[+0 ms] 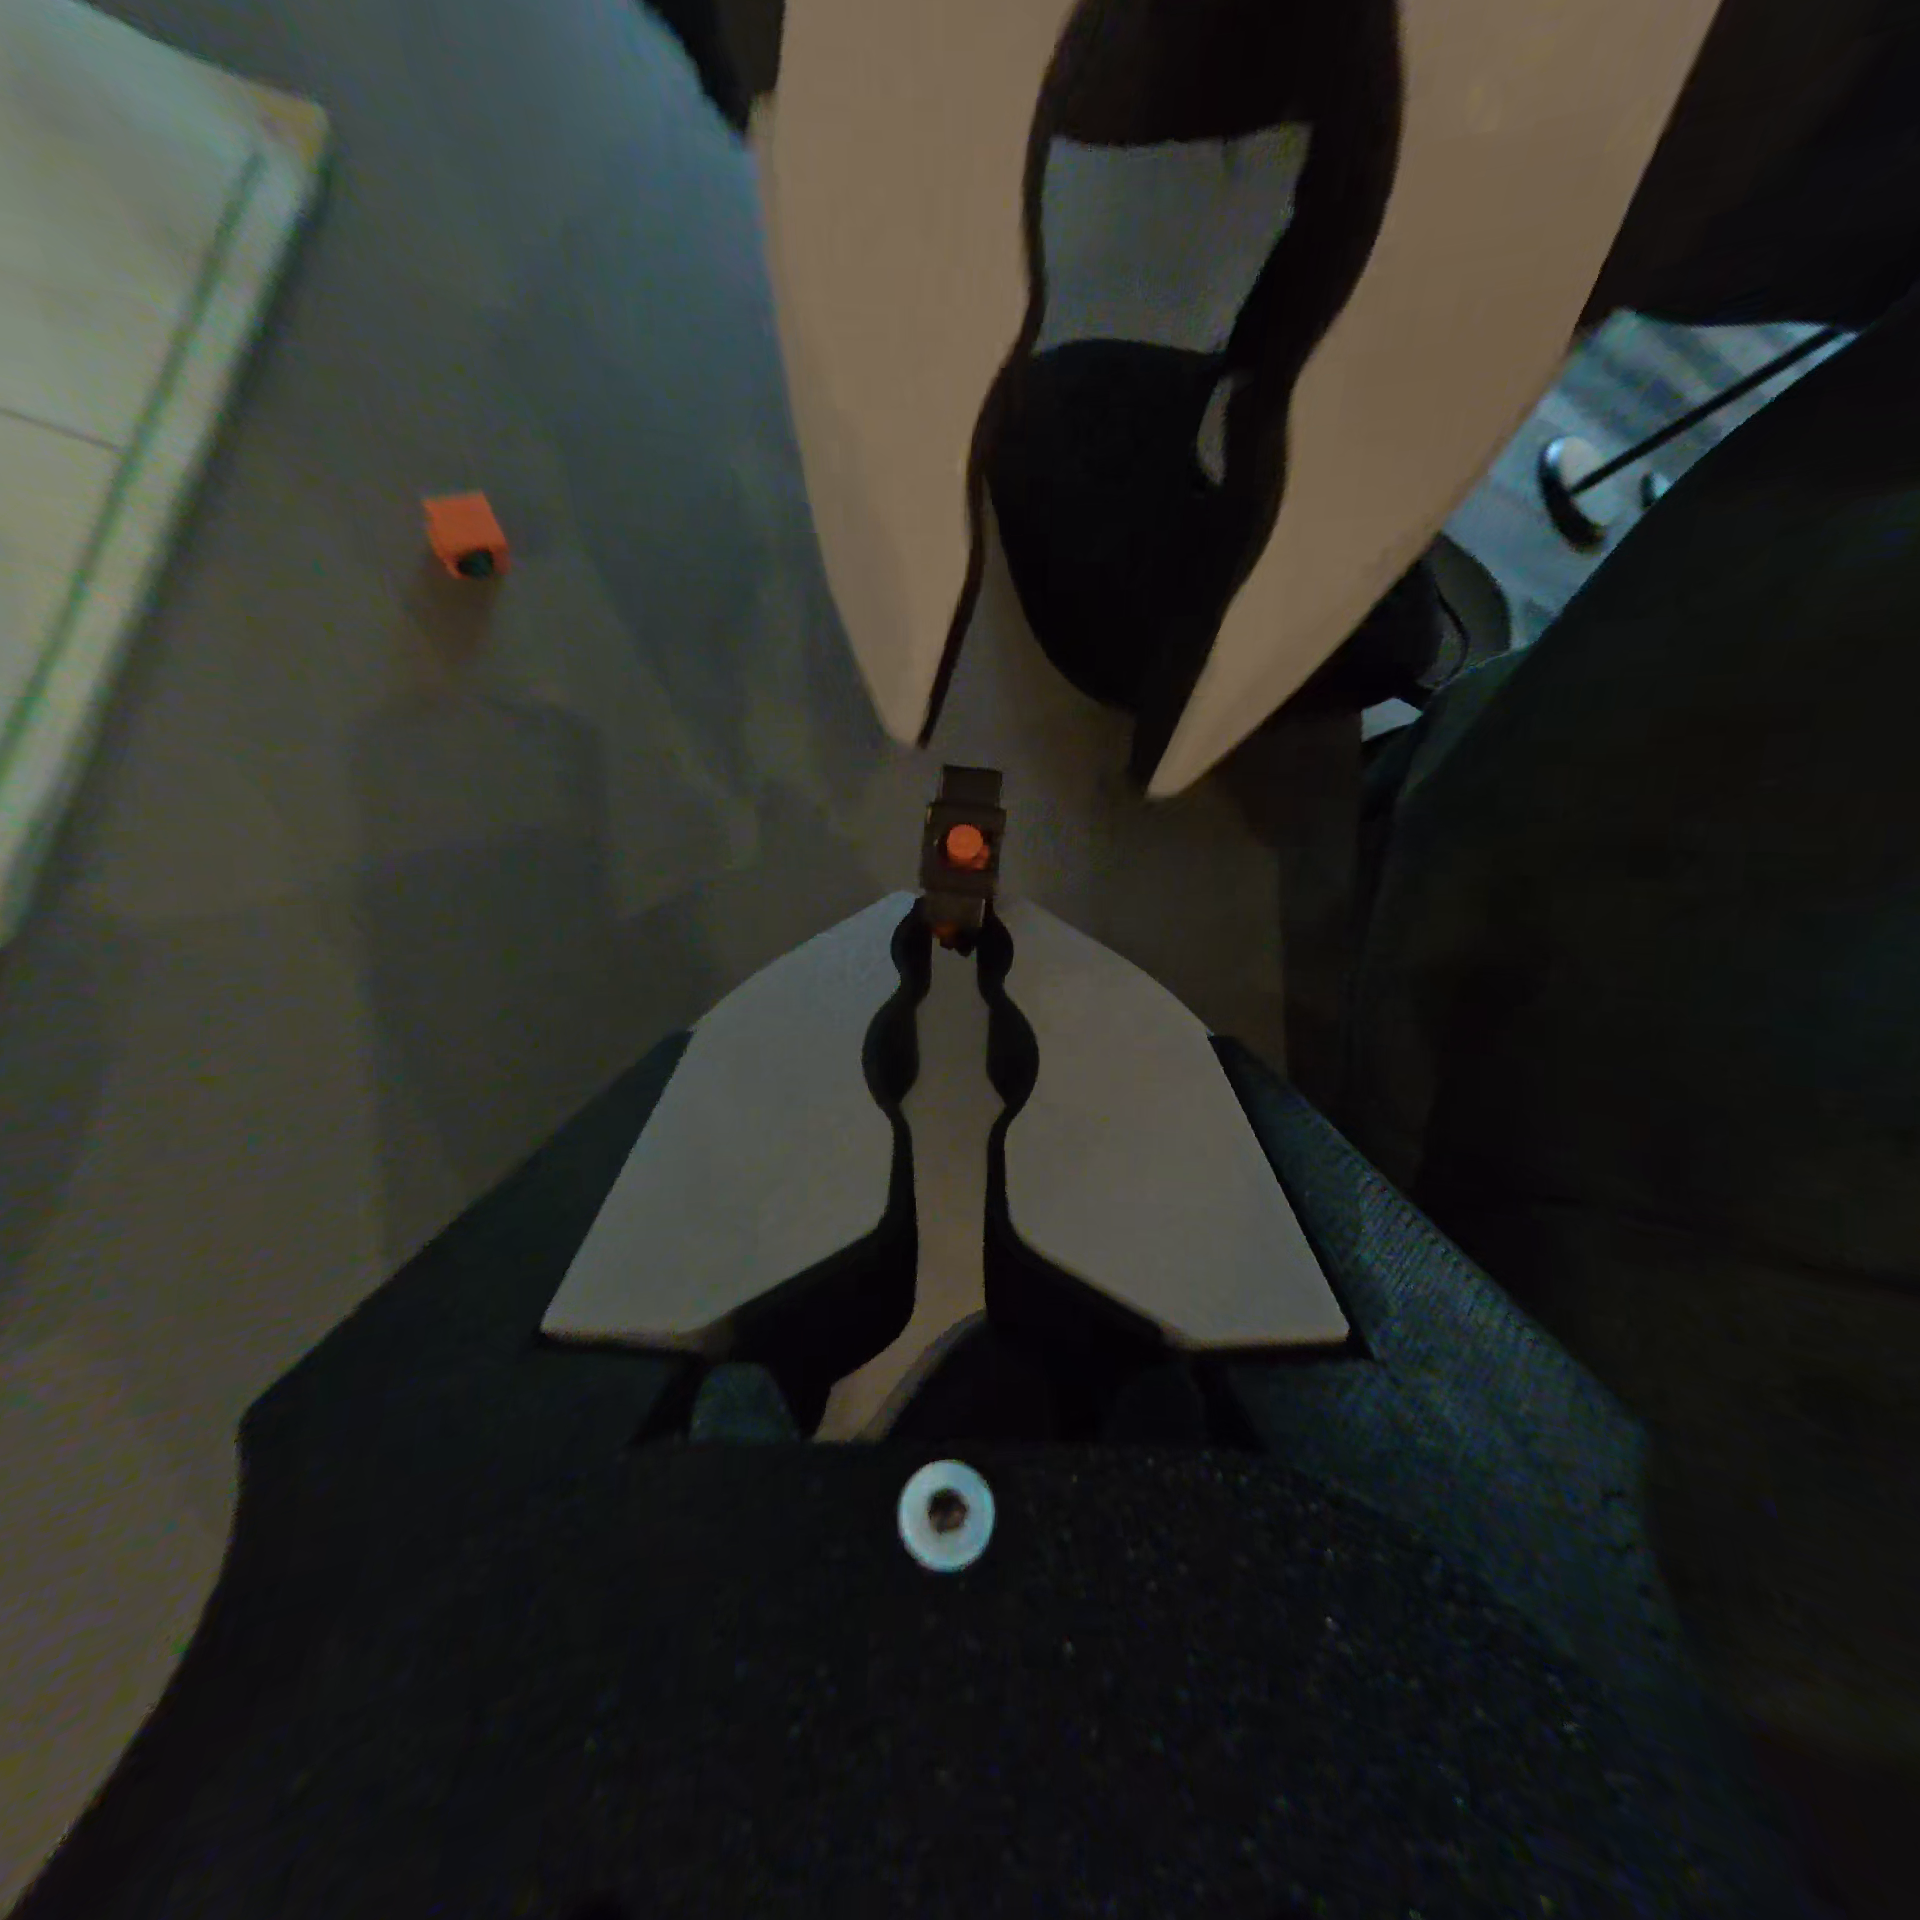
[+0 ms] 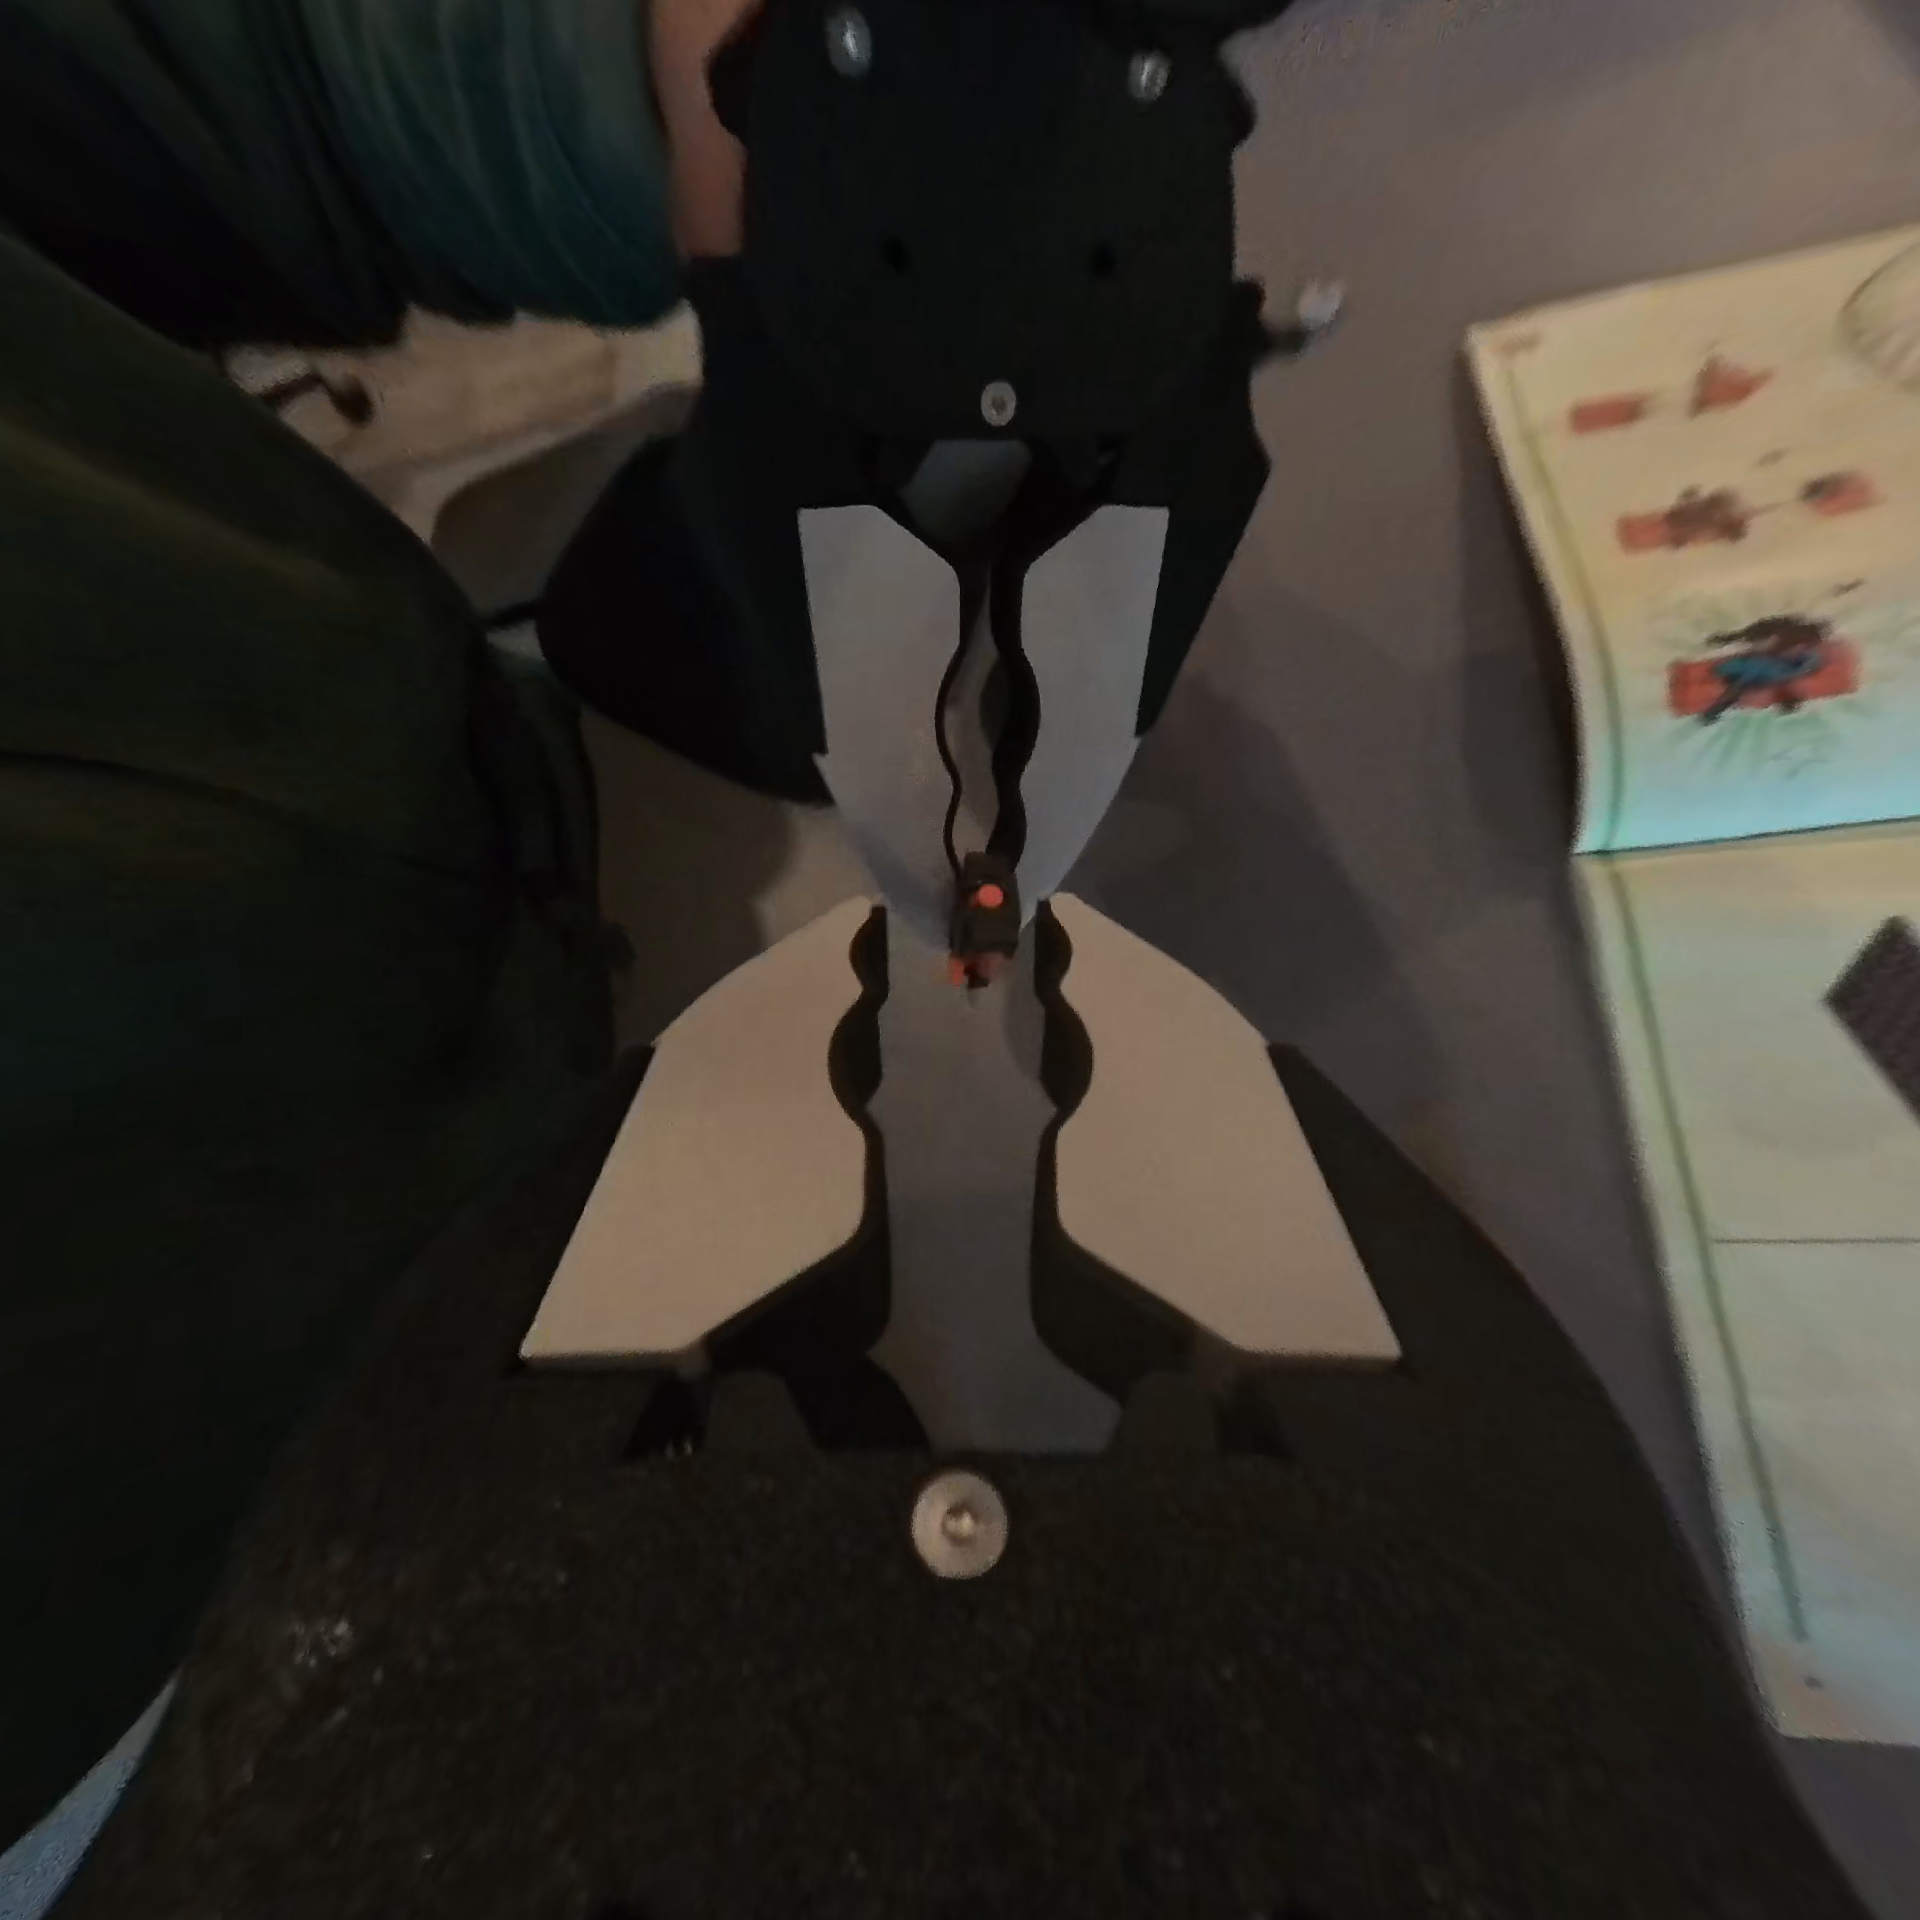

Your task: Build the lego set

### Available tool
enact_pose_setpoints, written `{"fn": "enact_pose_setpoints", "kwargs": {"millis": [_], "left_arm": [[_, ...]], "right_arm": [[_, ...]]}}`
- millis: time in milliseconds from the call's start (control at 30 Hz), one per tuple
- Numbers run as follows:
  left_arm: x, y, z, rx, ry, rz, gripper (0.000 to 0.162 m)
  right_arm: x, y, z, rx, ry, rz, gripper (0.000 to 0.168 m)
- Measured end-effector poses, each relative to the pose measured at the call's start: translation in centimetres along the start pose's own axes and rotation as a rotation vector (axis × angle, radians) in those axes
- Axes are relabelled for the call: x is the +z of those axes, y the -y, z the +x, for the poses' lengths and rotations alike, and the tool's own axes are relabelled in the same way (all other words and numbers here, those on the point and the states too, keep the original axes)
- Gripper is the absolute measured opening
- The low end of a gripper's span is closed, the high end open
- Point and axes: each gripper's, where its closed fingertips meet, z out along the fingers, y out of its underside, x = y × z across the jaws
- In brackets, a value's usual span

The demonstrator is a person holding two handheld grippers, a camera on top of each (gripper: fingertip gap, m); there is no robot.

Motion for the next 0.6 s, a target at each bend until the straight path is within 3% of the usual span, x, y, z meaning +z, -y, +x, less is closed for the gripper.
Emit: {"fn": "enact_pose_setpoints", "kwargs": {"millis": [33, 367, 600], "left_arm": [[-0.2, 0.2, 0.0, 0.008, 0.007, 0.006, 0.008], [-1.7, 2.0, 0.4, 0.063, 0.026, 0.069, 0.007], [-2.2, 3.0, 1.0, 0.088, 0.036, 0.093, 0.008]], "right_arm": [[-0.5, 0.2, 0.0, -0.004, -0.006, 0.03, 0.027], [-0.3, -0.2, 0.4, 0.048, -0.02, 0.307, 0.019], [0.3, 0.2, 0.0, 0.068, 0.021, 0.376, 0.007]]}}
